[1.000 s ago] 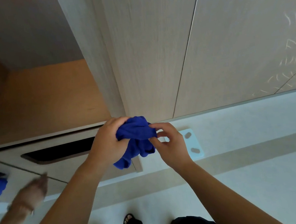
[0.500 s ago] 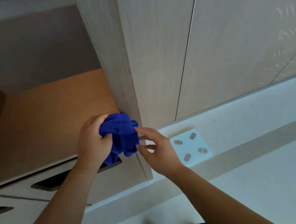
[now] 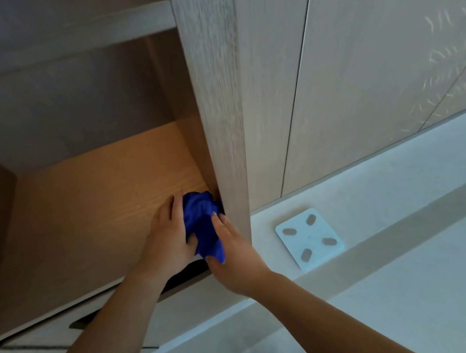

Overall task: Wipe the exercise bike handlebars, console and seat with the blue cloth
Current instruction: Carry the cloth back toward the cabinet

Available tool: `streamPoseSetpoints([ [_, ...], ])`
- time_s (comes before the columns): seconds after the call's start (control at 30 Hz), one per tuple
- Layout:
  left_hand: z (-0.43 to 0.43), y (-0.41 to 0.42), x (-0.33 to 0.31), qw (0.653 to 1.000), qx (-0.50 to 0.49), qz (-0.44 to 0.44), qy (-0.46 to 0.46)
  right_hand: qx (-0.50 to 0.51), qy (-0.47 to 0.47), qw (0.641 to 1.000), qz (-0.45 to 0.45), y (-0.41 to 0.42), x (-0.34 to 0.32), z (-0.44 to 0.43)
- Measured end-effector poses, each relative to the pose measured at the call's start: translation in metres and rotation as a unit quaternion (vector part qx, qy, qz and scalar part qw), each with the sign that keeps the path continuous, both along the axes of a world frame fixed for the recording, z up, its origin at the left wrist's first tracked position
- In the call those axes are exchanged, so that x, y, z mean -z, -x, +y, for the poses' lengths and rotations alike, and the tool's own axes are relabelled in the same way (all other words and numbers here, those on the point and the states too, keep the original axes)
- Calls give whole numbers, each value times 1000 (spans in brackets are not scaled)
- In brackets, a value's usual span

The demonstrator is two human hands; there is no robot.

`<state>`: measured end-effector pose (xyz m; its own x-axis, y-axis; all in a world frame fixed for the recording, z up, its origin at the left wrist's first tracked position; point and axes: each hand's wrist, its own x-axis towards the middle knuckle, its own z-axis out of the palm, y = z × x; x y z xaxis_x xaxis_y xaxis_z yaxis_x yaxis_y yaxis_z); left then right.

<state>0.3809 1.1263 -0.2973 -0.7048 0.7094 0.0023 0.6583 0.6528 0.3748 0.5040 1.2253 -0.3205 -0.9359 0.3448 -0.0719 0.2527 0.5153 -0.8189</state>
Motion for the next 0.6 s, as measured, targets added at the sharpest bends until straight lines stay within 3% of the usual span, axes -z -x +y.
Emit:
streamPoseSetpoints([
  [0.27,-9,-5,-10,999,26,31,-7,10,-22,1000,-5,-9,-7,-6],
  [0.6,-30,-32,-26,996,34,72,-38,30,-65,995,62,-30,-19,-11],
])
